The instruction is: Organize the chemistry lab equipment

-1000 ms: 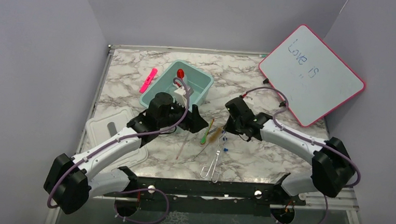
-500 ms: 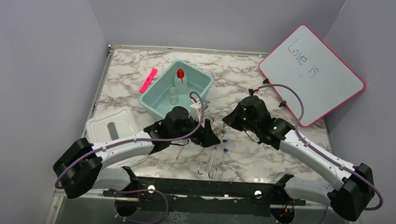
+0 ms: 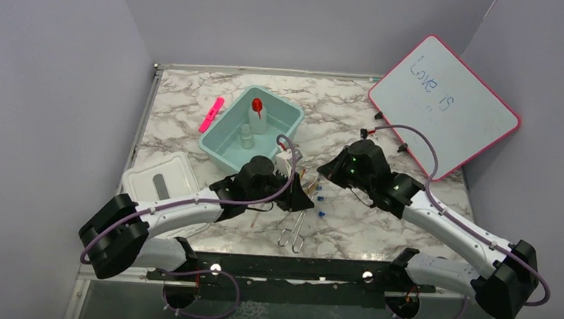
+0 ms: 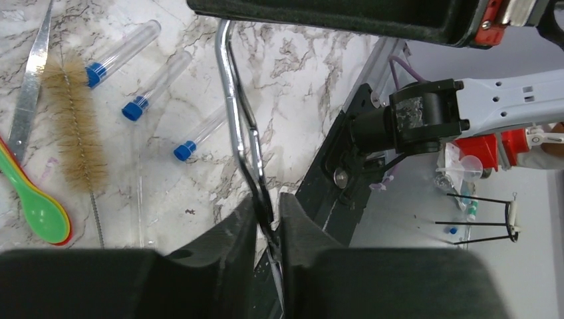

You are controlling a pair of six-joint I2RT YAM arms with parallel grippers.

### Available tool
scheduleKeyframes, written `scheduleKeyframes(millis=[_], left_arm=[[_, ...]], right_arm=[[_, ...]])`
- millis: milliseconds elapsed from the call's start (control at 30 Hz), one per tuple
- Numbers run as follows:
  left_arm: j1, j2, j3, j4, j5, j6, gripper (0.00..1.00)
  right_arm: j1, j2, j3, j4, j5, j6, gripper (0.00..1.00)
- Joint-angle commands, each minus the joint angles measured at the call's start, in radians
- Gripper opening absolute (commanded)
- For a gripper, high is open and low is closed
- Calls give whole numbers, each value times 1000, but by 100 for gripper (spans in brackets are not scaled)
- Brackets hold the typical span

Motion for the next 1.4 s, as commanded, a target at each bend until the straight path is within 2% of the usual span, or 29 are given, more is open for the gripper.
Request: scheduleKeyframes(millis=[0, 33, 67, 133, 233, 300, 367, 567, 767, 967, 1100, 1367], left_arm=[[-8, -19, -5, 41, 19, 13, 6], [-8, -26, -8, 39, 9, 21, 0], [-9, -38, -10, 33, -5, 28, 0], [-8, -71, 1, 1, -31, 51, 0], [-8, -100, 84, -151, -75, 131, 0], [-5, -115, 151, -254, -113, 183, 0], [2, -125, 215, -353, -140, 229, 0], [95, -123, 391, -568, -234, 376, 0], [276, -34, 561, -675, -155, 485, 0], [412, 84, 758, -773, -140, 620, 0], [466, 197, 820, -818, -210, 719, 0], [513, 400, 818, -828, -63, 718, 0]], right_arm=[[8, -37, -21, 62, -1, 46, 1], [8, -38, -21, 63, -3, 44, 1], [8, -39, -19, 61, -7, 39, 3], [8, -44, -7, 51, -18, 21, 26], [8, -71, 13, 33, -32, -7, 56], [8, -101, 34, 18, -47, -25, 66], [8, -138, 44, 20, -64, -37, 71], [8, -276, 20, 33, -73, -38, 76], [8, -395, -69, 75, -84, -21, 75], [8, -415, -151, 101, -158, 36, 74], [8, -405, -176, 110, -191, 48, 73], [8, -423, -194, 80, -174, 57, 73]])
